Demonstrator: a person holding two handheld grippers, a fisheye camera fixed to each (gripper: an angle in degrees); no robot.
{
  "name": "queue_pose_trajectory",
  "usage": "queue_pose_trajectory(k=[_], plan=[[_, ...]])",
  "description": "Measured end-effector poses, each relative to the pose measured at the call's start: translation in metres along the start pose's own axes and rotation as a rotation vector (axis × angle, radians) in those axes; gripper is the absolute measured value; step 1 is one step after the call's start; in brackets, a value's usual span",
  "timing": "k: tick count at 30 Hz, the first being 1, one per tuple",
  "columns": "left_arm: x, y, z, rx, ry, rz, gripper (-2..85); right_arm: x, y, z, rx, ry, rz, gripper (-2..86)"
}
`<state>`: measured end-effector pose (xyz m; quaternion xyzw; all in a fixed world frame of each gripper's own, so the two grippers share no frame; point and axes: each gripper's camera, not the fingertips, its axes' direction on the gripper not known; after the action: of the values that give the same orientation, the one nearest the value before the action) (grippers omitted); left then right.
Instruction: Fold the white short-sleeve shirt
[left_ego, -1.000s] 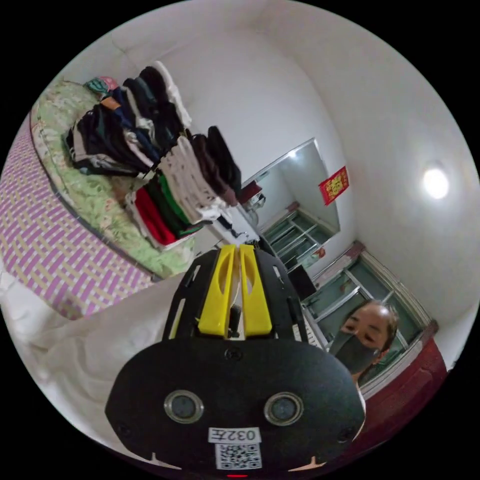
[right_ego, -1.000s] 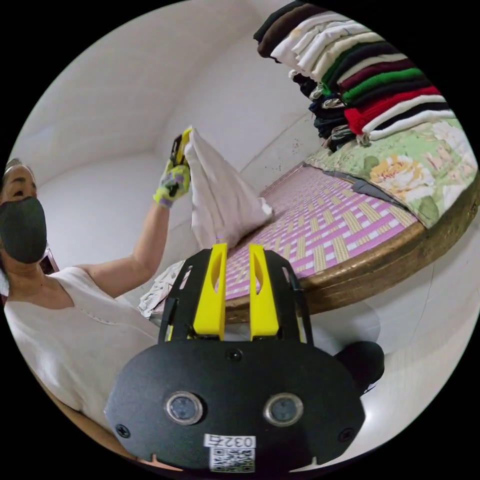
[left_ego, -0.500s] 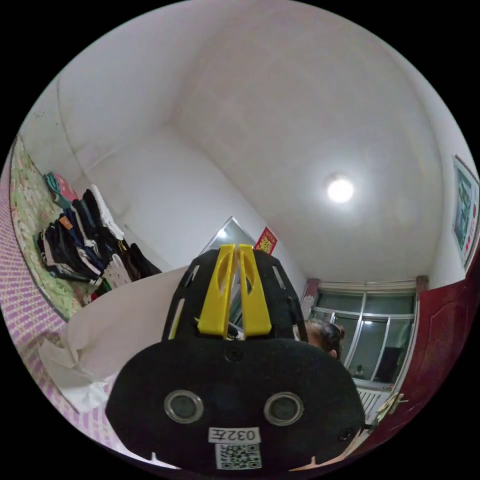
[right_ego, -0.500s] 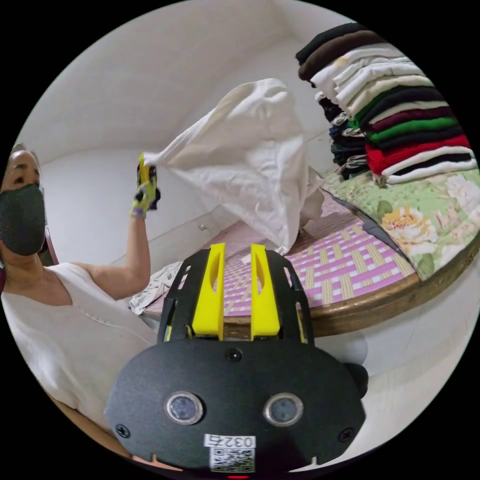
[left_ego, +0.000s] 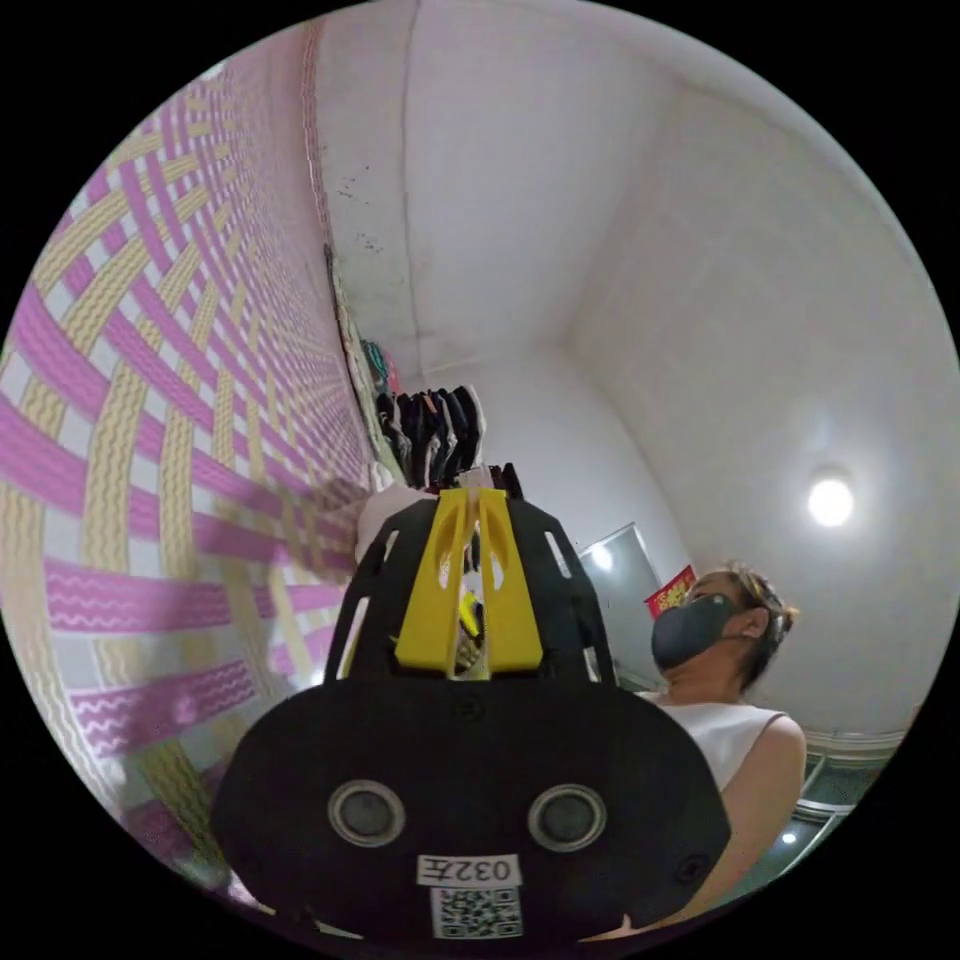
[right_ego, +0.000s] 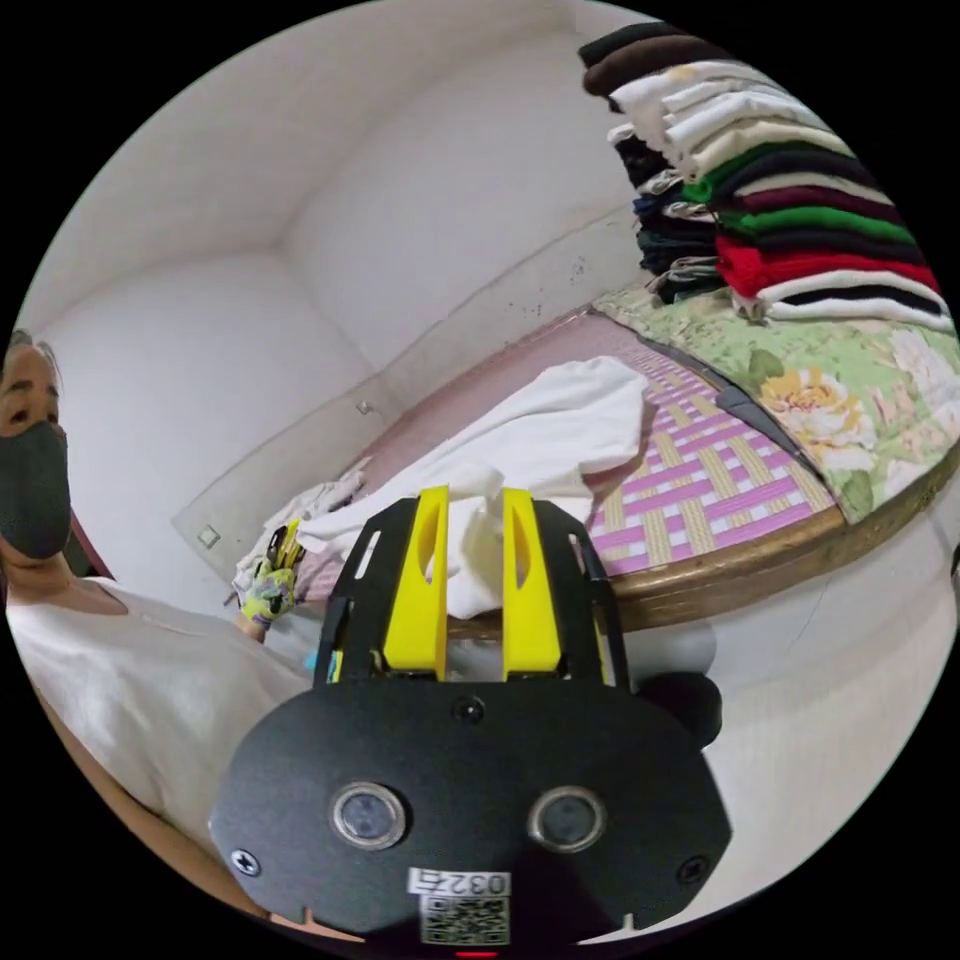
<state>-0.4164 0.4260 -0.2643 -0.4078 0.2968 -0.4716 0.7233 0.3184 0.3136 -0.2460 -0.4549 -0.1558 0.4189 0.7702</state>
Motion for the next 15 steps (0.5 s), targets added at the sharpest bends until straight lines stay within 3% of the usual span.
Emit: queue_pose_trajectory(k=[9, 12, 15], plan=[[-0.024, 0.005, 0.014, 0.002, 0.053, -0.004, -1.6, -0.134, 0.017, 0.054, -0.064, 0.302, -0.353, 9.7], [-0.03, 0.009, 0.019, 0.005, 0.079, -0.008, -1.6, -0.146, 0.016, 0.096, -0.162, 0.482, -0.358, 10.7], [-0.032, 0.018, 0.02, 0.015, 0.033, -0.005, -1.6, -0.14, 0.013, 0.118, -0.217, 0.46, -0.299, 11.3]])
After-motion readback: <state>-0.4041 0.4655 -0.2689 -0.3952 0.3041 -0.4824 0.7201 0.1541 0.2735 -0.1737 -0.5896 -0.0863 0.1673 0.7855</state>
